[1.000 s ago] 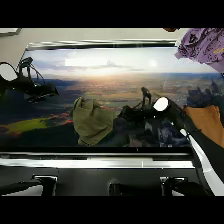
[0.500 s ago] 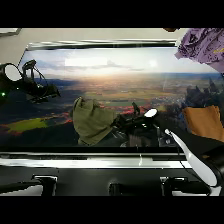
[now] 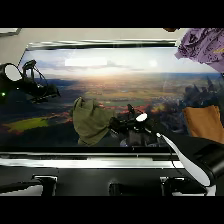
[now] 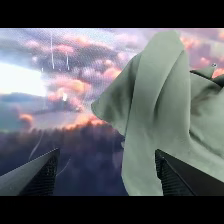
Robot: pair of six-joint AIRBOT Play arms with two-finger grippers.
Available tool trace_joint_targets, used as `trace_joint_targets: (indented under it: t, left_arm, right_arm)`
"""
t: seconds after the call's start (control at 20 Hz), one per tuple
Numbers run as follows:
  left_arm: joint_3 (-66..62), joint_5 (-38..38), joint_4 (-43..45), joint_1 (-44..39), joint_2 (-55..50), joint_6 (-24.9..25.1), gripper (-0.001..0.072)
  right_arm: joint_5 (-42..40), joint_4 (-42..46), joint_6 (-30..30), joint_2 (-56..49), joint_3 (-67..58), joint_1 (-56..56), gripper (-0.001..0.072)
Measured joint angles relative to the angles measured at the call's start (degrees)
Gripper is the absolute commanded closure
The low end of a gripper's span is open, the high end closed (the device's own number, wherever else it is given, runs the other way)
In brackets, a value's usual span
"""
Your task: Fold the clothes and pants, and hang the long-sleeved shirts on hangers.
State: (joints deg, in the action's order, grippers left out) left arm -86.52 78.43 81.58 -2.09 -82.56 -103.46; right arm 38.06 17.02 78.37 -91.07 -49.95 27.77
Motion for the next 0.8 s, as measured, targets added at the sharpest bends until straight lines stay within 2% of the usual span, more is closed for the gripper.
trace_joint_targets:
  t: [0.15,0.3,0.55,0.65,0.7,0.8]
  left_arm:
    - [0.63,-0.04,0.59,2.75,0.0,0.0,0.0029]
    - [4.17,-1.55,-1.46,7.98,0.0,0.48,0.0032]
    - [17.59,-10.56,-18.71,12.76,-0.2,7.19,0.0042]
    - [23.19,-14.25,-26.29,12.7,-0.59,10.47,0.0153]
    - [25.59,-16.09,-29.24,12.41,-0.9,12.15,0.0183]
    - [28.74,-18.05,-33.33,11.65,-1.57,14.97,0.0182]
  right_arm:
    - [-0.42,-0.04,-0.35,1.18,0.0,-1.2,0.0686]
    - [1.68,4.02,0.98,4.87,0.0,-4.87,0.0685]
    - [6.6,16.85,8.09,12.5,0.0,-11.61,0.0685]
    - [8.52,20.61,10.25,14.64,0.0,-13.4,0.0685]
    - [9.35,22.03,10.86,15.47,0.0,-13.99,0.0685]
    - [10.21,23.85,11.89,16.52,0.0,-14.69,0.0685]
